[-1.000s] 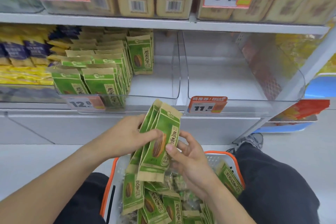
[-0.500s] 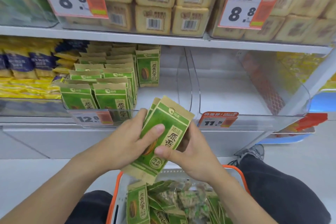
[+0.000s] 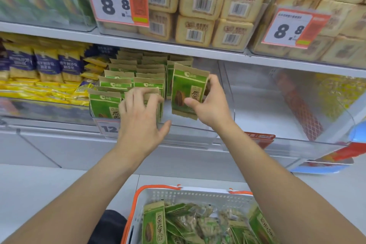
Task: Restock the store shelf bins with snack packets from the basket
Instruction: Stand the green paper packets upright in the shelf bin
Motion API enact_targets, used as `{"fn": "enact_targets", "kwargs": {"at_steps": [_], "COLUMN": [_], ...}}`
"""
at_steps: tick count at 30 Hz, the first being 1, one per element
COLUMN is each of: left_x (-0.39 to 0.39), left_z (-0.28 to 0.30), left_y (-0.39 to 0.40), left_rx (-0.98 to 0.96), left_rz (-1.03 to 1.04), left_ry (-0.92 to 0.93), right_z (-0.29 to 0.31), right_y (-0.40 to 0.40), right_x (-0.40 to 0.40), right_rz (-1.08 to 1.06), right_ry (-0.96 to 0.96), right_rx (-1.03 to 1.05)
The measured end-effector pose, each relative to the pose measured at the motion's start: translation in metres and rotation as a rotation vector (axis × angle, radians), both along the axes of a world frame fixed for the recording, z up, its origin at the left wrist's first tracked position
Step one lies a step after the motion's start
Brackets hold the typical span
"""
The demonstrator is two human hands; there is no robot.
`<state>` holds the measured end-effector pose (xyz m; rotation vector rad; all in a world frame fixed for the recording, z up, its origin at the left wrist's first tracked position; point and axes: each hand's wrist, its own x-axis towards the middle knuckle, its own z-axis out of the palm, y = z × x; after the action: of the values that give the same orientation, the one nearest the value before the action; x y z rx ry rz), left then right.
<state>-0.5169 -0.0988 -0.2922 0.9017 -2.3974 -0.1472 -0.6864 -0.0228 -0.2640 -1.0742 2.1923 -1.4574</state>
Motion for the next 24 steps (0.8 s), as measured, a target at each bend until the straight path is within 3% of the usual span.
{"fn": "enact_targets", "kwargs": {"at_steps": [6, 10, 14, 24], "left_x": [-0.001, -0.002, 0.001, -0.003], "left_z": [-0.003, -0.004, -0.006, -0.008], "left_y": [-0.003, -0.002, -0.004, -0.004], "left_rx": [-0.03, -0.024, -0.027, -0.018], "left_rz": [0.029, 0.034, 0.02, 0.033], "left_ry": [-0.024, -0.037, -0.014, 0.026], "right_z": [-0.03, -0.035, -0.045, -0.05], "right_y": [-0.059, -0.075, -0.077, -0.075], "right_x": [-0.021, -0.029, -0.031, -0.02], "right_rz": [-0.155, -0.105, -0.149, -0.149], "right_ry": [-0.146, -0.038, 0.192, 0.172], "right_rx": [0.108, 0.181, 0.264, 0.25]}}
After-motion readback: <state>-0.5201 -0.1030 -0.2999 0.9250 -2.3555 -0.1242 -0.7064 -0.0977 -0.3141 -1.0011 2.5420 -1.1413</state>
